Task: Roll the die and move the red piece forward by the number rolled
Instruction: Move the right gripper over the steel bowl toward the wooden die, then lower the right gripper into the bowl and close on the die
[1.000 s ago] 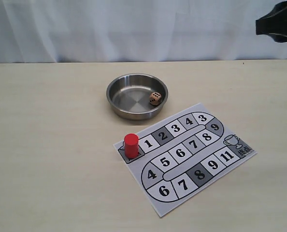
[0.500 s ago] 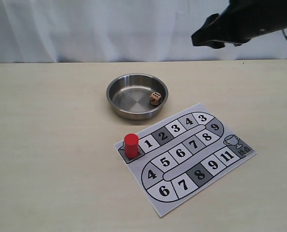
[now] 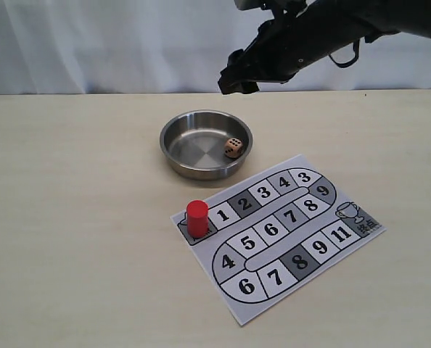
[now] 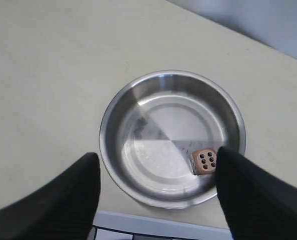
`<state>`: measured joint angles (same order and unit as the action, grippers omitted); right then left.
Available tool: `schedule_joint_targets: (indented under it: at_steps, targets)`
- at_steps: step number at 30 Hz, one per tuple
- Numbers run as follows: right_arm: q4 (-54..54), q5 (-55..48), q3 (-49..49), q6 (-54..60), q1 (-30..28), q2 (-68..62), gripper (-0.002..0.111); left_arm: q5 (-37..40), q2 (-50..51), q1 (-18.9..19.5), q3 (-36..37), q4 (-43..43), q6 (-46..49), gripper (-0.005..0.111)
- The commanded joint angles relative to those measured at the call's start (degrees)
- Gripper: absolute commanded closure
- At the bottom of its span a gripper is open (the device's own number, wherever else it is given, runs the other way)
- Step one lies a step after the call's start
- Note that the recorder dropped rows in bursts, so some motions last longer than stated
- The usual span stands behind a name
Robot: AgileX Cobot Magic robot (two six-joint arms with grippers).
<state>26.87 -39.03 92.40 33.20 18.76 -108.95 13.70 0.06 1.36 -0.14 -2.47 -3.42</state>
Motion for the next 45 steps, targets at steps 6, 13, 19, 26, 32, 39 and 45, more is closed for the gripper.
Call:
schedule_joint_targets:
  at_steps: [6,13,19,26,32,39,45]
  targets:
    - [-2.3,-1.5,6.6,-1.1,3.2,-8.4,0.045,-0.3,-0.1,0.0,0.1,0.1,-0.3,0.107]
    - [-8.0,-1.5,10.9,-3.6,4.0,-14.3,0.045,-0.3,-0.1,0.0,0.1,0.1,-0.3,0.107]
    - [-12.2,-1.3,10.9,-3.7,4.0,-17.8,0.045,-0.3,-0.1,0.0,0.1,0.1,-0.3,0.107]
    - [-12.3,1.7,10.9,-2.8,4.0,-20.0,0.045,-0.7,-0.1,0.0,0.1,0.0,-0.3,0.107]
    - [-12.9,3.8,10.9,-2.2,4.0,-21.1,0.045,-0.7,-0.1,0.0,0.1,0.0,-0.3,0.107]
    - [-14.2,8.2,10.9,-2.0,4.0,-23.5,0.045,-0.7,-0.1,0.0,0.1,0.0,-0.3,0.107]
    - [-14.2,10.7,10.9,-2.0,3.9,-24.2,0.045,-0.3,-0.1,0.0,0.1,0.1,-0.3,0.107]
